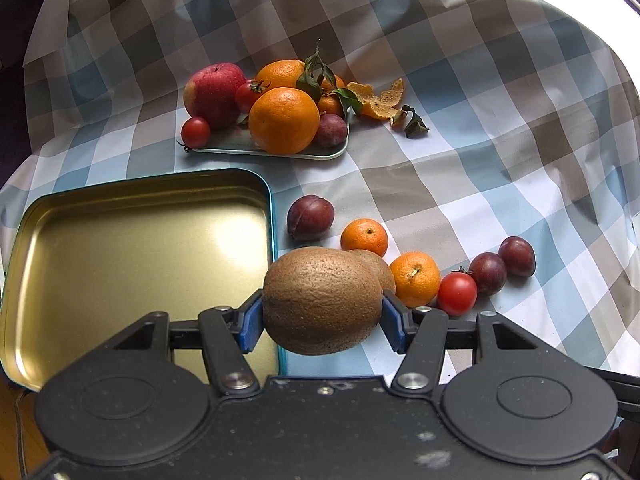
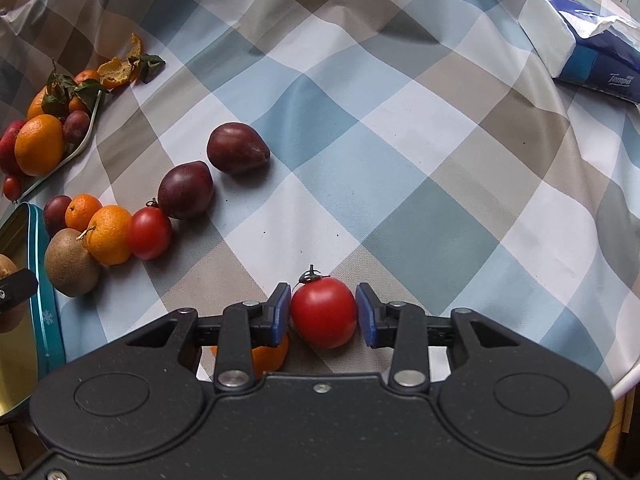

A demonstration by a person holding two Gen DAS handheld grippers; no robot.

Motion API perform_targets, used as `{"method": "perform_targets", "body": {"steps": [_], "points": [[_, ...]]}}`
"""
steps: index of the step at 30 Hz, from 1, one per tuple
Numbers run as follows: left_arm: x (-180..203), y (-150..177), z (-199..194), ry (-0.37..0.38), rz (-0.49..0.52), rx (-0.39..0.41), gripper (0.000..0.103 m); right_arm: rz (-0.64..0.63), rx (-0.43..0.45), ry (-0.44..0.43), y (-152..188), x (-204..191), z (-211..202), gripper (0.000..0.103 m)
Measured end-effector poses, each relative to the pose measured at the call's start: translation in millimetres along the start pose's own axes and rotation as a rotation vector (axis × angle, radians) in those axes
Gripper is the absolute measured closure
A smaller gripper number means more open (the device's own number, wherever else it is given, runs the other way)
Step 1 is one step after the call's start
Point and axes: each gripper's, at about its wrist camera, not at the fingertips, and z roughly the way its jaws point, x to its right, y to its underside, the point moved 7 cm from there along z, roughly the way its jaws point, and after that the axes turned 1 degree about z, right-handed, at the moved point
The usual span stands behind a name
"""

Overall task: Organize fruits
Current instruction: 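Carry the kiwi in the left tool over the tin tray while the right tool holds the tomato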

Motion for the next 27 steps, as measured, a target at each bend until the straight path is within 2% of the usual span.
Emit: {"method": "perform_targets", "body": {"steps": [3,7,12,15,21,27], "points": [[-7.5,-0.7,-1.7,-0.003,-0.012,0.003,0.043,-0.01,-0.021,0.007,-1.4,-0.8,1.3,0.058],[-22.9,-2.7,-6.3,-0.017,-0.039,0.018,0.043,0.037,-0.034,0.0,-5.6,1.8,-1.1,0.059],[-49.1,-5.9,-13.6,-0.049,-0.083,0.043,0.043,0.044,0.064,0.004,-17.6,-8.3,-22.5,0.059],[-71.6,-7.4,-17.2,-0.074,-0.125,0.055,0.043,0.024,0.115,-0.045,-23.8,-26.8,-36.8,0.059],[-121.0,-5.2,-18.0,-0.158,-0.198,0.058,0.043,-0.061,0.144,-0.166,-23.0,-79.4,-51.8,0.059],[-167.4,7.3,-10.3,-0.222,-0.261,0.013,0.043,-0.177,0.143,-0.265,-10.4,-135.2,-61.6,0.059]]}}
